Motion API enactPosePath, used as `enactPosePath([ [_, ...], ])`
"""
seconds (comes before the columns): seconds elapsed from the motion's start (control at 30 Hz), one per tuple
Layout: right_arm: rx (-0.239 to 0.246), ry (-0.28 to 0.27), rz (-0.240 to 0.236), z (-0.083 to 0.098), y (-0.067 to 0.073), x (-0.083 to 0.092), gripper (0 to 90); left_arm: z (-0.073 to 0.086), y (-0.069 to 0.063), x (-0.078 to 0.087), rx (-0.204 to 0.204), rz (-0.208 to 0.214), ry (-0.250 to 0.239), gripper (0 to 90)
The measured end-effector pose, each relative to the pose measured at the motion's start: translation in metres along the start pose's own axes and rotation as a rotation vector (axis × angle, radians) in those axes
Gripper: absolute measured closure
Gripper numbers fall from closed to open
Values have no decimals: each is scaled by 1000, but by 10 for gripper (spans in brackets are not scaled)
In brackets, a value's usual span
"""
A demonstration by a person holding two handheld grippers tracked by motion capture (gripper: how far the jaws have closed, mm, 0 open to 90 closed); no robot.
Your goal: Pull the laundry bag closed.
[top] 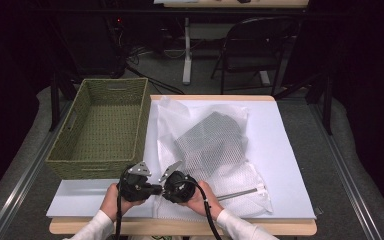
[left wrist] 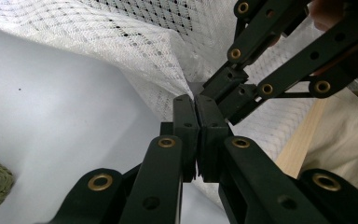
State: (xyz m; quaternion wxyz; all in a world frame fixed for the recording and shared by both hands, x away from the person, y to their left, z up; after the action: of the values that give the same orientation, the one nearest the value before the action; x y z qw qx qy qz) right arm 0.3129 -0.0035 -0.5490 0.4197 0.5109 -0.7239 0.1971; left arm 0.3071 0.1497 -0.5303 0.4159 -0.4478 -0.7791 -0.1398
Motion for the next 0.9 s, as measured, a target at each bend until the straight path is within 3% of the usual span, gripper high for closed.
enactPosePath([
  [0.03,3,1,4,0,0,0,866,0,0,0,0,14,-1,888],
  [0.43,-27,14,45,4,-9,3,866,1,0,4,2,-4,-11,887],
  [0.6,-36,25,61,7,-15,4,866,1,1,5,2,14,-16,887],
  [0.9,-46,21,94,10,-19,11,866,1,4,10,12,13,-32,887],
])
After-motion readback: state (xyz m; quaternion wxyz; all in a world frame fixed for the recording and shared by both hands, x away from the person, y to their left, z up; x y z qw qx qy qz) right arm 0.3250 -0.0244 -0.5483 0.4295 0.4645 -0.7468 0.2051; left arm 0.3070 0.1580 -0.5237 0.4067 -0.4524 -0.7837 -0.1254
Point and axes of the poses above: each handheld gripper's, and its own axes: x roughly backward along the jaws, z roughly out of its underside, y roughly to its left, the point moved 2 cm from there along -x, roughly forward along the jaws, and after that the axes turned 2 degrees about -z, right-handed, at the moved point
